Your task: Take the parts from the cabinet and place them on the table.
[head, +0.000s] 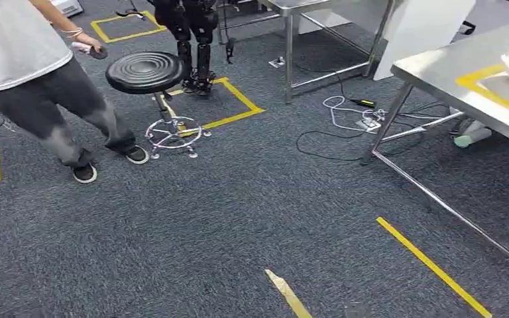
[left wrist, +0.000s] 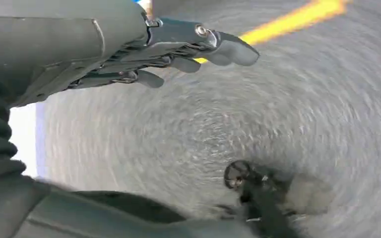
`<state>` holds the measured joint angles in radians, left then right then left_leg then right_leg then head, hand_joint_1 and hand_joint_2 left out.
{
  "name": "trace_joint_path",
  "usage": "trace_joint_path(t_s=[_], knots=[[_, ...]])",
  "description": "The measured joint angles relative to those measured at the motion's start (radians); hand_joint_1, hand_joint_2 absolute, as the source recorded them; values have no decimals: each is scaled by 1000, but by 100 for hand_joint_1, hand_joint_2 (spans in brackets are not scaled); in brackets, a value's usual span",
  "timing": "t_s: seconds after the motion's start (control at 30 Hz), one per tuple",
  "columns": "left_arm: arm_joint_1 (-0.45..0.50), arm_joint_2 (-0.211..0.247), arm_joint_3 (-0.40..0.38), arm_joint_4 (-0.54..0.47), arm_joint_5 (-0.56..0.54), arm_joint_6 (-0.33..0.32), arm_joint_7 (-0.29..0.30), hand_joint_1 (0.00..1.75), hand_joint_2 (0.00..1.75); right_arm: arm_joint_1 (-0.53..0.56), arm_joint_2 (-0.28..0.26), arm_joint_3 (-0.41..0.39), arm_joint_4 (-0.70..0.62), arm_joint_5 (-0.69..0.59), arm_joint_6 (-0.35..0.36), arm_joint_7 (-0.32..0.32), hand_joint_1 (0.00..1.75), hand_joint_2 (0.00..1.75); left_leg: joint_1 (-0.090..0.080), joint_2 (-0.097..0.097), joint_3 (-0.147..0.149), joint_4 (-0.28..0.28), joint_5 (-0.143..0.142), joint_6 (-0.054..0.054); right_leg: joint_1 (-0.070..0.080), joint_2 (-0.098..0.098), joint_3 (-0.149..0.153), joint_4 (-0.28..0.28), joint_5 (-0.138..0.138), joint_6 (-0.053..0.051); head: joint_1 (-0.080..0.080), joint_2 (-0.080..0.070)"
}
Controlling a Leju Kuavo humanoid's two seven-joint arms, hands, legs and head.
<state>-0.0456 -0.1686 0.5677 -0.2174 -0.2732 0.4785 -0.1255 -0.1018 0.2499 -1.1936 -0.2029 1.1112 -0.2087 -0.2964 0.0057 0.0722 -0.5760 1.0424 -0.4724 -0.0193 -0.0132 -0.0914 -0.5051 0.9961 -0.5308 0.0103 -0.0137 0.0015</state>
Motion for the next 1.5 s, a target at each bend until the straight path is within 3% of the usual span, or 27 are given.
trace_joint_path(t_s=[0.07, 0.17, 0.23, 0.27, 0.33, 0.37, 0.4, 0.47, 0.5, 0.53, 0.57, 0.67, 0.77, 0.8, 0.83, 0.9, 0.97, 1.0, 1.03, 1.07, 1.17, 1.2, 1.23, 1.3, 1.37, 1.43, 1.5], knots=[[-8, -3, 9, 0, -56, 27, 23, 0, 175, 2, 8, 0, 2, -4, 0, 3, 0, 0, -13, -2, 0, -12, -10, 19, 6, -24, -1, 1, -5, 16, 1, 0], [0, -3, 8, 2, -107, 31, 47, 0, 175, -4, 15, 0, 3, -3, 0, 14, 0, 0, -14, -38, 4, -26, -5, 37, 3, -54, 11, -2, -15, 33, -2, 0], [4, 3, 7, 2, -122, 44, 31, 0, 175, -5, 15, 1, 3, 7, 7, 57, 0, 0, -10, -54, 4, -28, -3, 49, -1, 40, -25, 70, -65, 35, 10, 0], [2, 7, 8, 2, -122, 51, 16, 0, 175, -3, 14, 1, 3, 15, 8, 84, 0, 0, -11, -66, 2, -28, -2, 55, -1, 67, -67, 152, -100, 34, 12, 0], [-1, 16, 12, 2, -106, 62, -6, 0, 175, 5, 13, 1, 3, 30, 11, 118, 0, 0, -16, -95, 2, -27, -2, 61, 2, 86, -153, 309, -152, 32, 12, 0], [0, 20, 16, 2, -98, 64, -13, 0, 0, 8, 12, 3, 3, 37, 14, 125, 0, 0, -19, -109, 3, -27, -2, 61, 3, 89, -172, 329, -143, 29, 12, 0], [1, 24, 22, 2, -90, 69, -18, 0, 0, 10, 12, 7, 3, 46, 18, 129, 0, 0, -20, -125, 5, -27, -2, 61, 5, 91, -168, 299, -106, 24, 11, 0], [2, 29, 39, 2, -84, 88, -21, 0, 0, 9, 12, 24, 3, 71, 21, 121, 0, 0, -21, -153, 8, -26, -3, 61, 8, 116, -107, 143, -5, 11, 11, 0], [2, 29, 42, 2, -89, 95, -9, 0, 0, 8, 12, 32, 3, 80, 21, 112, 0, 0, -20, -164, 7, -26, -3, 61, 8, 158, -78, 71, 30, 6, 12, 0], [0, 30, 43, 2, -103, 91, 17, 0, 0, 9, 12, 38, 3, 85, 26, 104, 0, 0, -27, -174, 3, -19, -5, 57, 5, 202, -63, 32, 27, -1, 11, 0], [-1, 30, 43, 2, -121, 73, 54, 0, 0, 8, 12, 45, 3, 89, 37, 97, 0, 0, -23, -190, -3, -19, -3, 53, 2, 189, -42, 16, 19, 7, 11, 0], [9, 24, 29, 3, -181, 23, 158, 0, 0, 6, 14, 61, 4, 101, 62, 93, 0, 0, -20, -227, -9, -23, 4, 36, 1, 157, -36, 3, 25, -1, 10, 0], [9, 13, 16, 3, -208, 25, 236, 0, 0, 5, 17, 76, 4, 111, 58, 101, 0, 0, -19, -112, -57, 91, -74, 20, -2, 109, -23, -8, 27, -10, -1, 0], [6, 10, 11, 3, -209, 30, 247, 0, 175, 7, 17, 77, 5, 111, 54, 103, 0, 0, -14, -98, -94, 169, -109, 14, -1, 90, -20, -8, 24, -10, -1, 0], [4, 6, 11, 3, -202, 43, 239, 0, 175, 10, 17, 78, 5, 111, 48, 104, 0, 0, -9, -90, -132, 248, -139, 9, -1, 69, -19, -8, 20, -10, 0, 0], [5, -1, 21, 3, -158, 93, 164, 0, 175, 10, 17, 82, 5, 116, 45, 124, 0, 0, 4, -83, -139, 264, -114, -2, -2, 39, -14, -7, 15, -7, 0, 0], [5, -2, 49, 2, -116, 126, 45, 0, 175, 9, 17, 89, 5, 131, 59, 178, 0, 0, 13, -69, -72, 127, -30, -10, -5, 17, -6, -7, 9, -2, -1, 0], [3, -1, 62, 0, -108, 127, -9, 0, 175, 10, 17, 95, 5, 138, 69, 214, 0, 0, 14, -29, -23, 30, 14, -13, -5, 6, 2, -7, 3, 5, -1, 0], [-2, -4, 67, 0, -106, 126, -38, 0, 175, 11, 17, 98, 5, 140, 79, 240, 0, 0, 6, 23, -6, 0, -1, -17, 0, 0, 4, -7, -1, 11, -3, 0], [-9, -2, 71, 0, -107, 125, -55, 0, 175, 12, 17, 99, 5, 142, 89, 260, 0, 0, 0, 18, -6, -17, -4, -1, 6, -11, -1, -1, -9, 21, -7, 0], [-12, 4, 86, 0, -123, 129, -55, 0, 175, 13, 17, 104, 5, 150, 87, 277, 0, 0, -4, -14, -12, -11, -9, 19, 4, -47, 19, -6, -16, 32, -2, 0], [-12, 6, 88, 0, -129, 133, -40, 0, 175, 12, 18, 106, 5, 150, 72, 263, 0, 0, 0, -26, -7, -15, -6, 26, -2, -38, 10, -3, -27, 42, -2, 0], [-11, 7, 90, 0, -136, 138, -23, 0, 0, 10, 18, 108, 5, 146, 54, 244, 0, 0, 0, -34, -7, -14, -7, 31, -2, 15, 1, 26, -49, 44, 3, 0], [-13, 7, 91, 0, -166, 153, 23, 0, 0, 12, 18, 109, 5, 123, 22, 211, 0, 0, -3, -59, -10, -14, -6, 45, -1, 74, -79, 191, -128, 39, 6, 0], [-10, 5, 88, 0, -206, 167, 47, 0, 0, 18, 18, 107, 5, 127, -9, 194, 0, 0, -7, -90, -8, -14, -7, 49, 2, 86, -155, 322, -159, 34, 9, 0], [-4, 5, 84, 0, -232, 177, 47, 0, 0, 20, 18, 110, 5, 150, -25, 191, 0, 0, -10, -122, -6, -14, -7, 49, 4, 91, -161, 283, -99, 23, 9, 0], [-2, 5, 79, 0, -273, 178, 44, 0, 0, 18, 19, 119, 5, 157, -49, 166, 0, 0, -11, -152, -3, -14, -8, 48, 5, 119, -97, 122, 0, 11, 9, 0]])
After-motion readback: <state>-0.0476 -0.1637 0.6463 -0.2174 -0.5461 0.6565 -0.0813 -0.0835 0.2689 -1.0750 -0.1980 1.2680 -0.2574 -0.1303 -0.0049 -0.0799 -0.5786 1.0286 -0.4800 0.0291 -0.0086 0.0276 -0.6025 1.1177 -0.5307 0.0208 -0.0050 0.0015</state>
